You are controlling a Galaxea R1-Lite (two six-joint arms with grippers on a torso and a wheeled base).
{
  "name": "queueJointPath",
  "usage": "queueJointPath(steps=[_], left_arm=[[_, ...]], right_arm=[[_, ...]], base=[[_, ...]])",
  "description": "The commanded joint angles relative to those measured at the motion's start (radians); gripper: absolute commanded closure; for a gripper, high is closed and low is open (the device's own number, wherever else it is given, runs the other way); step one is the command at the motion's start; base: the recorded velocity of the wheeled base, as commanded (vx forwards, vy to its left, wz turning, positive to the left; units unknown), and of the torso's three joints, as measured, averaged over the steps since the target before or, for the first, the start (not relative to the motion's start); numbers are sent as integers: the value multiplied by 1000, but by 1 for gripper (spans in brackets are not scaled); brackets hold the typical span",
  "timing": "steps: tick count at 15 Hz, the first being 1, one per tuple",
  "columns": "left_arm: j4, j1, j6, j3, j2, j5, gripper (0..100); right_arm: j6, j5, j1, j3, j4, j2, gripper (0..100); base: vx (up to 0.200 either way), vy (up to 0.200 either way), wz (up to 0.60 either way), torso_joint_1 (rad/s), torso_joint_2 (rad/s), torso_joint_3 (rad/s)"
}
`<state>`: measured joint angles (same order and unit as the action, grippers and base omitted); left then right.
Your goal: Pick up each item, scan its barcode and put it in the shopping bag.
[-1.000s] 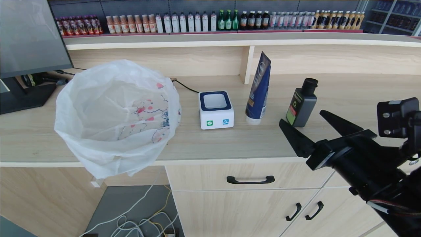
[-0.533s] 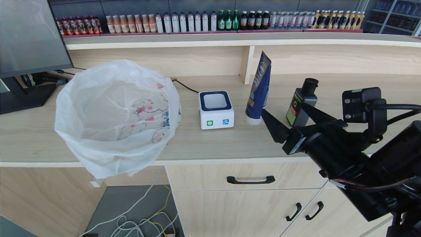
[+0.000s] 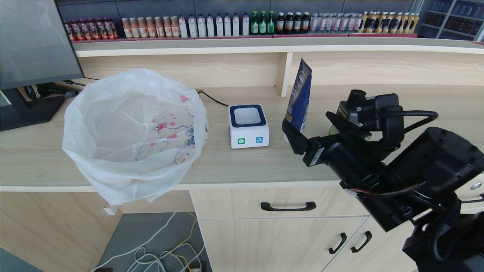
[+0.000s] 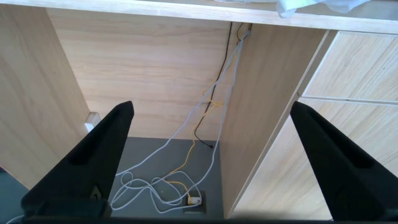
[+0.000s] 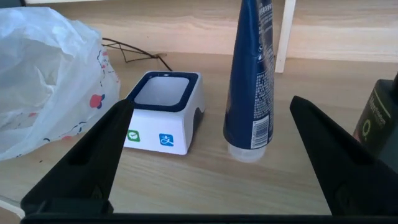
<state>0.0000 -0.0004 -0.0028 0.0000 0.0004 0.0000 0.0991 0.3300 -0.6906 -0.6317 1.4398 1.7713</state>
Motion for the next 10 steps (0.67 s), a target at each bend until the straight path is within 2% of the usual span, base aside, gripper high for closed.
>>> queueJointPath(steps=[1, 5, 10], left_arm=[[0, 0, 0, 0, 0, 0, 0], [0, 0, 0, 0, 0, 0, 0], [0, 0, 0, 0, 0, 0, 0]], right_arm=[[2, 0, 37, -80, -29, 39, 0], [-7, -9, 56, -250, -180, 40, 0], [-3, 0, 94, -286, -245, 60, 0]], base=[[0, 0, 0, 0, 0, 0], [0, 0, 0, 0, 0, 0], [0, 0, 0, 0, 0, 0]])
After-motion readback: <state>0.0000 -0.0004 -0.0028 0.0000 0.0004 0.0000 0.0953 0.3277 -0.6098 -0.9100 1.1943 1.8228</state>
